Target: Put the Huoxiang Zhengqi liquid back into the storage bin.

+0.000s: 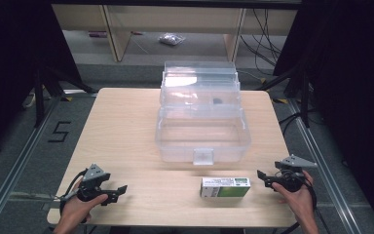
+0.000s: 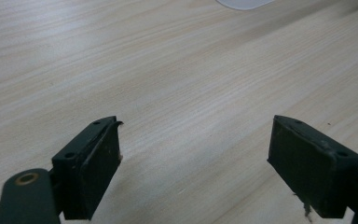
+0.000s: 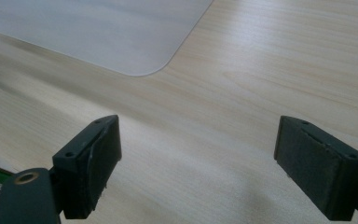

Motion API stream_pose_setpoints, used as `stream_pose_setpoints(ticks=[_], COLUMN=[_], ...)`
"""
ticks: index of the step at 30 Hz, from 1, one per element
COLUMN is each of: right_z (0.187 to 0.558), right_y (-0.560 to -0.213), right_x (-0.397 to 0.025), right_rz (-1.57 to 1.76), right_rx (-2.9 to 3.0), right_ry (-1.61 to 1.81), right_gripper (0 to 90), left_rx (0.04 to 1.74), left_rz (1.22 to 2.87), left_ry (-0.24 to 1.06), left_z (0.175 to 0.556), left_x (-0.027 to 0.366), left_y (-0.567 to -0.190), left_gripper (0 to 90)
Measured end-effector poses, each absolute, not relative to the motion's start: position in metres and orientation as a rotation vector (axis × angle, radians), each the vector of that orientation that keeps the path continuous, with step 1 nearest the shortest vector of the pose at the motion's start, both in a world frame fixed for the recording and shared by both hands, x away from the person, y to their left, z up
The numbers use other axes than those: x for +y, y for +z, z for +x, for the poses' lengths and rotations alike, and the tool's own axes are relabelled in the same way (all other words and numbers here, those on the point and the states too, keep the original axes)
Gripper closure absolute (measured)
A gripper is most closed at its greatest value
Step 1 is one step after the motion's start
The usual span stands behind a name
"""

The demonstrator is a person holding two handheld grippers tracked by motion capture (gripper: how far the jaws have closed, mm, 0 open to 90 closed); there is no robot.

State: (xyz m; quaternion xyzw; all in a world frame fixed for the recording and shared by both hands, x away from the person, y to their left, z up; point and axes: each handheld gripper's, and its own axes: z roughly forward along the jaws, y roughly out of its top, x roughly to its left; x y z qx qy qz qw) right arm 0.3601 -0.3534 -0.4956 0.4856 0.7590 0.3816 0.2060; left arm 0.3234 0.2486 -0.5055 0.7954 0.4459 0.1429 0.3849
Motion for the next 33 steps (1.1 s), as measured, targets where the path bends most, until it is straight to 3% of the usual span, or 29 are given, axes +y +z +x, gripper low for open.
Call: stream_pose_setpoints(ticks=[16,33], right_z=[0.363,0.374], right_y=[-0.479,-0.422], right_x=[-0.345,-0.308], right_rz=[1.341,1.150], right_rx=[2.193,2.370], right_ry=[1.025,1.027], right_gripper=[19.0,23.5], left_rx=[1.137,1.131], left_rz=[2.016,2.022], left_ry=[0.370,0.374], left_z=[0.324,0.323], left_x=[0.249,0.250], left_y=[-0.506,-0.505], left_gripper=[16.0,16.0])
